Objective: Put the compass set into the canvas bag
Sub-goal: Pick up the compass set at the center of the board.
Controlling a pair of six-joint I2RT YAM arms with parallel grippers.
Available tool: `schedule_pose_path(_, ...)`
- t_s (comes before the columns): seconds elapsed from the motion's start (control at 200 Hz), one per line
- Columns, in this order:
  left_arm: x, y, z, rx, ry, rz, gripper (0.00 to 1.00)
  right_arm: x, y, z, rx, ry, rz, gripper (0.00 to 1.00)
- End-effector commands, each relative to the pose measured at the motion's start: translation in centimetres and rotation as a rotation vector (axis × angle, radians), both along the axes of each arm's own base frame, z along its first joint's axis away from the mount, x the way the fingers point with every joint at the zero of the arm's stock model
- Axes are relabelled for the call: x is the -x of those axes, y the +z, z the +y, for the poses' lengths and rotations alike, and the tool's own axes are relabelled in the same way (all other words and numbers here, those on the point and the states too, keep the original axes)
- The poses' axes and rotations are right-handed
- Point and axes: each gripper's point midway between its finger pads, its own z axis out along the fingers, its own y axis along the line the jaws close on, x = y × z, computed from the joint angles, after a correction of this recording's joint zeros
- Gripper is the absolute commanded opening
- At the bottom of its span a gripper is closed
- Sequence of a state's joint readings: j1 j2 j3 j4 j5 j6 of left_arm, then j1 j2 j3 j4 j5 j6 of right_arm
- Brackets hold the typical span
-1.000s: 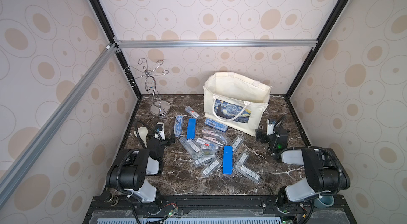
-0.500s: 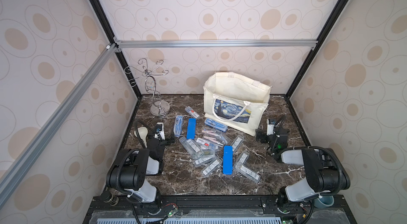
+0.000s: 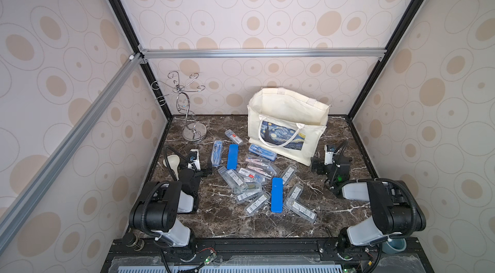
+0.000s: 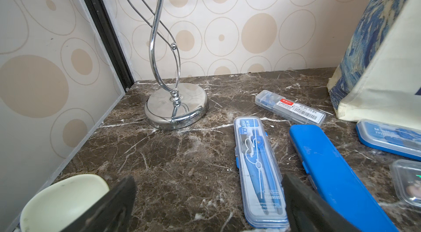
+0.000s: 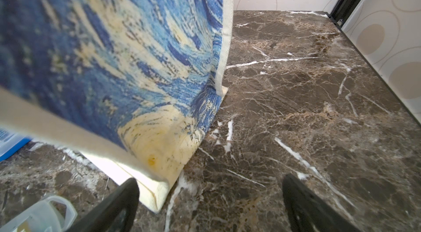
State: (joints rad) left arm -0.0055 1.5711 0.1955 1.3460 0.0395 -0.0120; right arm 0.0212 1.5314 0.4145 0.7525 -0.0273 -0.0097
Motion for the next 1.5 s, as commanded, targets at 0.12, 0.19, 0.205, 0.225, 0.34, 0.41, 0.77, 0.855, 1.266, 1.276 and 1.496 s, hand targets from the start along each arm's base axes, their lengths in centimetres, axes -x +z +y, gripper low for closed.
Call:
schedule_pose_path(0.12, 1.1, 3.8, 0.7, -0.003, 0.034, -0.112, 1.00, -0.7, 2.7, 0.4, -0.002, 0.028, 0.037, 1.00)
schedule_pose_path(0.19, 0.9, 4.3, 1.1, 0.001, 0.056, -0.104, 1.00, -0.4, 3.4, 0.3, -0.016, 0.014, 0.033, 1.00)
schedule_pose_path(0.205, 0.9, 4.5, 1.2, 0.003, 0.065, -0.105, 1.00, -0.2, 3.5, 0.2, -0.018, 0.007, 0.033, 1.00)
schedule_pose_path(0.225, 0.9, 4.7, 1.4, 0.008, 0.078, -0.103, 1.00, -0.1, 3.7, 0.1, -0.024, -0.005, 0.031, 1.00)
schedule_pose_path(0.34, 0.8, 6.1, 3.0, 0.072, 0.179, -0.105, 1.00, 1.1, 4.7, -0.6, -0.079, -0.079, 0.036, 1.00)
schedule_pose_path(0.41, 0.6, 7.2, 2.8, 0.119, 0.175, -0.109, 1.00, 1.8, 5.3, -1.1, -0.081, -0.125, 0.045, 1.00)
schedule_pose_path(0.77, 0.5, 5.0, -0.5, 0.479, 0.205, 0.154, 1.00, 6.7, 5.3, -1.3, -0.267, -0.321, 0.295, 1.00)
schedule_pose_path(0.855, 1.5, 3.7, -2.6, 0.492, 0.187, 0.226, 1.00, 8.2, 4.3, -0.7, -0.267, -0.328, 0.355, 1.00)
schedule_pose_path(1.266, 6.0, -1.9, -10.8, 0.537, 0.145, 0.633, 1.00, 12.1, 4.1, 6.5, -0.161, -0.070, 0.428, 0.89)
schedule_pose_path(1.276, 6.0, -2.0, -11.0, 0.538, 0.144, 0.639, 1.00, 12.1, 4.2, 6.7, -0.157, -0.060, 0.426, 0.89)
schedule_pose_path(1.496, 6.8, -3.9, -14.4, 0.521, 0.111, 0.755, 0.94, 12.1, 6.0, 12.0, -0.057, 0.145, 0.354, 0.87)
